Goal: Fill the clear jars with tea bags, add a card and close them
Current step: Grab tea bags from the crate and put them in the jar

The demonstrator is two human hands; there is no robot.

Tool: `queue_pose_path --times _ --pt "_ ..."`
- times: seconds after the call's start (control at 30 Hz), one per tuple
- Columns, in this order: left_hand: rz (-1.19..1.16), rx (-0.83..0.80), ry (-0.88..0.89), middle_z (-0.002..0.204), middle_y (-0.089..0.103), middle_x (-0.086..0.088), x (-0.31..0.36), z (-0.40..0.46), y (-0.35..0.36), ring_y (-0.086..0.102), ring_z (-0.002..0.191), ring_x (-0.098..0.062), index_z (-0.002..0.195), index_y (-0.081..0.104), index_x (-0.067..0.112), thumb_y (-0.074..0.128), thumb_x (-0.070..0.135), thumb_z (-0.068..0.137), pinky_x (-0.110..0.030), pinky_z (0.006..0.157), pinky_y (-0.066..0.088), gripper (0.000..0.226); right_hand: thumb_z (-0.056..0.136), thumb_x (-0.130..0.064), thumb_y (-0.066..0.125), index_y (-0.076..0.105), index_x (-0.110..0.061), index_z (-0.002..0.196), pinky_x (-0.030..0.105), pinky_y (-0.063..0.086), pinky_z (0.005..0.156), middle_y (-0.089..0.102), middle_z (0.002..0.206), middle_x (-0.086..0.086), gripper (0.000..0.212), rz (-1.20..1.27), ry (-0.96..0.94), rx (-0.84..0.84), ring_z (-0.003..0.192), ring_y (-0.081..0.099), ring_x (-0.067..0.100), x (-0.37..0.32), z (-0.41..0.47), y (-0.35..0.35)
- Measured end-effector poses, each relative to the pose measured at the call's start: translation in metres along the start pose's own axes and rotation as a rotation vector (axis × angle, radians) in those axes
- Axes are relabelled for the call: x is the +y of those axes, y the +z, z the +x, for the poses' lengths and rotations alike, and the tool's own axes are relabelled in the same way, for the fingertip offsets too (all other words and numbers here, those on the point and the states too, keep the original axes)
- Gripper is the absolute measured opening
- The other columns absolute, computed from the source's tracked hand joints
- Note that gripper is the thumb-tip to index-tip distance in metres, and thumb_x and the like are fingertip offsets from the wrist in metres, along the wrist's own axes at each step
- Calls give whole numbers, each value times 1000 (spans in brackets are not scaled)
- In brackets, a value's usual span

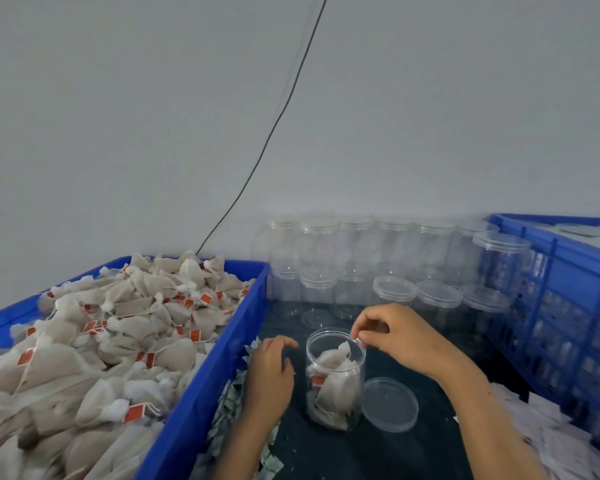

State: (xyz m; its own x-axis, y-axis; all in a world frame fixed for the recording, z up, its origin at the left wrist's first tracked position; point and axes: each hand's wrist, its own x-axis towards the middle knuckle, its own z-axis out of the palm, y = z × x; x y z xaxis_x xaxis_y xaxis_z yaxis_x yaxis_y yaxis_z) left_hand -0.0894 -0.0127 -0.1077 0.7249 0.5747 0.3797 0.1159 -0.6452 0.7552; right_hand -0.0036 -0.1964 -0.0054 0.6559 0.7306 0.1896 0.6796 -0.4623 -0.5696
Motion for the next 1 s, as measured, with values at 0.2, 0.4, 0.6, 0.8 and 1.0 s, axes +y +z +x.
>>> queue_pose_path --times 0.2,0.4,0.6,0.8,1.0 --pt "238 -47 -157 126 53 2 -29 4 -6 53 112 -15 118 56 18 50 1 94 -33 94 48 30 79 4 40 75 -21 78 36 42 103 63 78 -8 44 -278 -78 -193 102 57 13 -12 6 22" --pt "538 -200 -126 139 49 1 -35 3 -3 45 127 -20 134 52 22 62 38 92 -34 105 39 47 86 2 41 77 -22 85 30 31 105 72 97 -7 43 -320 -106 -30 95 55 4 -14 8 21" --pt "727 -228 -132 141 44 -3 -30 7 10 37 131 -23 135 49 34 56 50 92 -36 108 32 46 89 6 40 71 -22 78 6 41 60 71 81 -9 43 151 -91 361 64 58 -11 -3 -1 4" --pt "562 -88 -149 116 59 5 -28 10 12 51 113 -15 104 64 30 64 34 90 -32 97 46 15 85 13 41 70 -15 71 12 45 59 72 71 -5 43 405 67 436 61 58 1 31 -18 13" --pt "427 82 -96 87 64 10 -18 13 7 59 84 -6 83 62 28 63 22 92 -25 84 51 11 83 18 34 70 -5 71 18 45 52 72 69 4 44 631 221 413 53 51 8 56 -28 37"
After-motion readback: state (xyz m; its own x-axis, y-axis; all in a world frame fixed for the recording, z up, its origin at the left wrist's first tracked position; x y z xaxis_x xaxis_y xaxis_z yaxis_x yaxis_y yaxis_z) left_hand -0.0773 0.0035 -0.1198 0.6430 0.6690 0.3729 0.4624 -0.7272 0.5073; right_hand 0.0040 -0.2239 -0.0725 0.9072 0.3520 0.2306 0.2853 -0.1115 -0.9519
